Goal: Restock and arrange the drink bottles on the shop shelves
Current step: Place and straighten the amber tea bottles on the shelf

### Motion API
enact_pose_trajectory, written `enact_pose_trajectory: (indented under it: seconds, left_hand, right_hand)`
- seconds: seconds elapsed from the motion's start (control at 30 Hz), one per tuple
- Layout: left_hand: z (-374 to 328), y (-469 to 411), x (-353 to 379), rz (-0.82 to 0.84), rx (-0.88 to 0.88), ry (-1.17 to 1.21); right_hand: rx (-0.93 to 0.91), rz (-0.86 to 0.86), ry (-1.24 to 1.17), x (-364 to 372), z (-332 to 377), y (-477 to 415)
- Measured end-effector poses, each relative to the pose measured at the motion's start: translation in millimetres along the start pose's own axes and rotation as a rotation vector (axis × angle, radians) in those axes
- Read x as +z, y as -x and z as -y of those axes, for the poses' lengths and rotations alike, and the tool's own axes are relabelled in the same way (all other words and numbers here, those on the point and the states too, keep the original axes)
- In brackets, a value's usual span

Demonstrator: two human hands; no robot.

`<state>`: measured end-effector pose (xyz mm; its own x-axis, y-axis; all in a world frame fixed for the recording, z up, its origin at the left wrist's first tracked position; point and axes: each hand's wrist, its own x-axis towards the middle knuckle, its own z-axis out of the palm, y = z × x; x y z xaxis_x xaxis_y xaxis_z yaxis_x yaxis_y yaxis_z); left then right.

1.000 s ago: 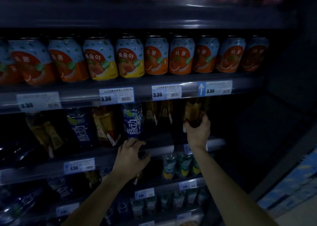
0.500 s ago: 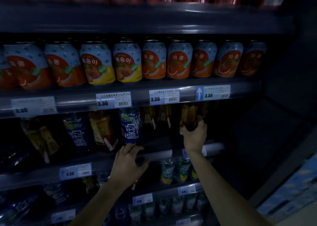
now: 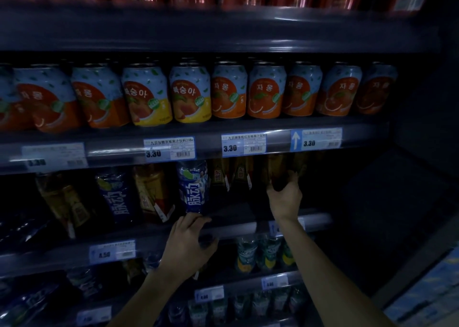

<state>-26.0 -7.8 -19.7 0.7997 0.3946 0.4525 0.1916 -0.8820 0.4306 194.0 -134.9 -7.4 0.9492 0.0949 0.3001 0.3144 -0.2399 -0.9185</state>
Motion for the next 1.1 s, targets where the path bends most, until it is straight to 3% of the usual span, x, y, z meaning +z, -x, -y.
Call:
enact_pose_trajectory:
  seconds: [0.23,0.8,1.1]
  left_hand:
    - [0,0,2,-0.008,-0.004,0.012]
    - [5,1,6,-0.04,0.043,0.024]
    - [5,1,7,-0.053,0.032,0.032]
  right_hand:
    - [0.01,-0.103,0.112,8,6,0]
    - [0.02,-0.126,0.404,19,8,-3]
    - [0.046,-0.094,0.294,12,8,-7]
